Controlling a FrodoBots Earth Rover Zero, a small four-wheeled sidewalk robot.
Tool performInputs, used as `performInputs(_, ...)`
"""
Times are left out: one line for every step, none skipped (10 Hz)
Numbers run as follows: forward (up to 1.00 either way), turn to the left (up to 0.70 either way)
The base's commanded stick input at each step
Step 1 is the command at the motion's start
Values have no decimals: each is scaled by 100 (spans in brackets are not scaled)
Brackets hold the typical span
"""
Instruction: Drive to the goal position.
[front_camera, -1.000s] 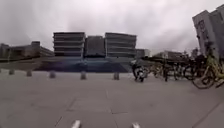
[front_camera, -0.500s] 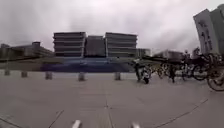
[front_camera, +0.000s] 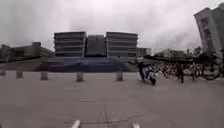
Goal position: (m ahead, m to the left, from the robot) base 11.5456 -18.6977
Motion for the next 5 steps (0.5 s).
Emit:
performInputs(100,0)
performInputs(100,0)
performInputs(100,0)
performInputs(100,0)
performInputs(100,0)
